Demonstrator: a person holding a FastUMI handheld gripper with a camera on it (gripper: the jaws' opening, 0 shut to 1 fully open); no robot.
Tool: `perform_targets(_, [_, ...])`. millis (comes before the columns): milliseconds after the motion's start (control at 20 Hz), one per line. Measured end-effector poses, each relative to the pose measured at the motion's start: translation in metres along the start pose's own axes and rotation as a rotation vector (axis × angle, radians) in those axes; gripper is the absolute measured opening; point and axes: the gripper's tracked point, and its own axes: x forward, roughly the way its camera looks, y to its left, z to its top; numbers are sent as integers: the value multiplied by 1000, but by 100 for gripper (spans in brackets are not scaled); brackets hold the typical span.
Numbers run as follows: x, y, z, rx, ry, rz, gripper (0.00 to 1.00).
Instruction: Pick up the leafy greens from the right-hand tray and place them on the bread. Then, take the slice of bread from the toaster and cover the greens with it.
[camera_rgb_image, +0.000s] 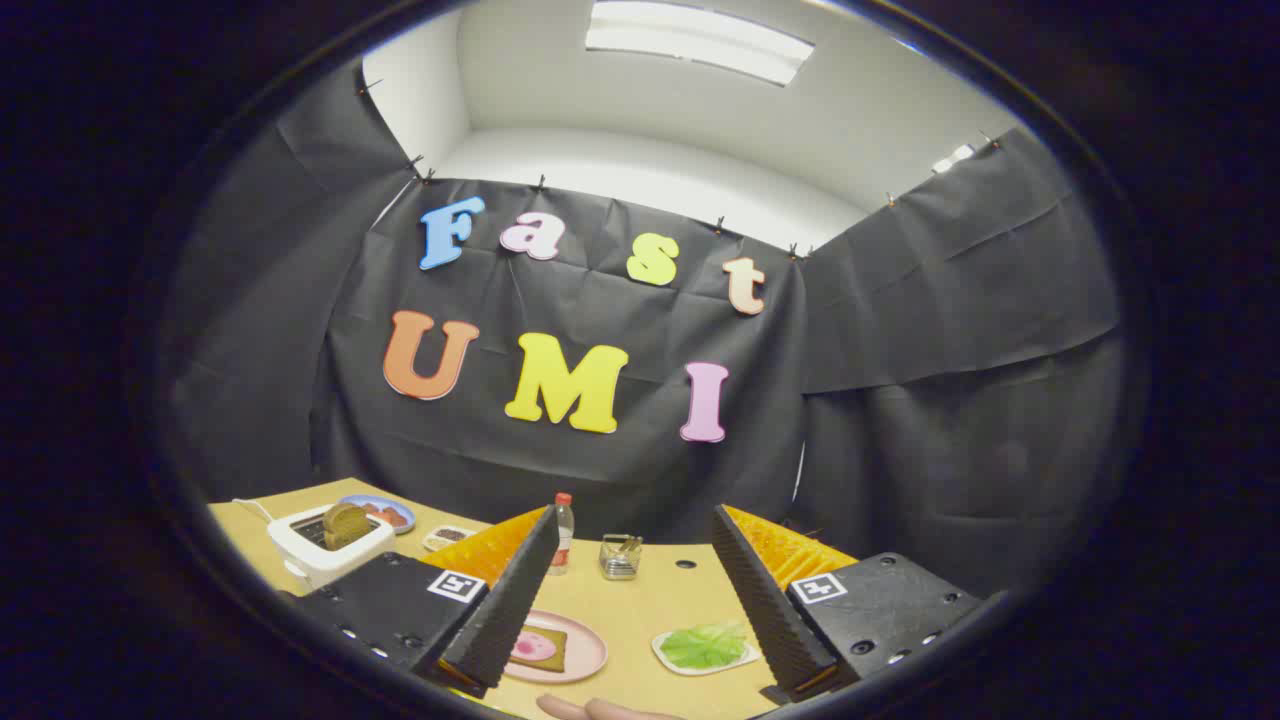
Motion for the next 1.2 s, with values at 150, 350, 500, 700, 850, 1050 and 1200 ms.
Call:
perform_targets(150, [0,12,-15,38,65,53,95])
perform_targets(350, [0,18,-24,54,97,78,95])
perform_targets(500, [0,18,-26,50,100,70,95])
perform_targets(700, [-3,23,-34,47,123,88,95])
perform_targets(850, [-1,19,-39,45,128,80,95])
perform_targets(1050, [7,14,-50,58,145,76,95])
perform_targets(1200, [24,3,-74,69,186,65,95])
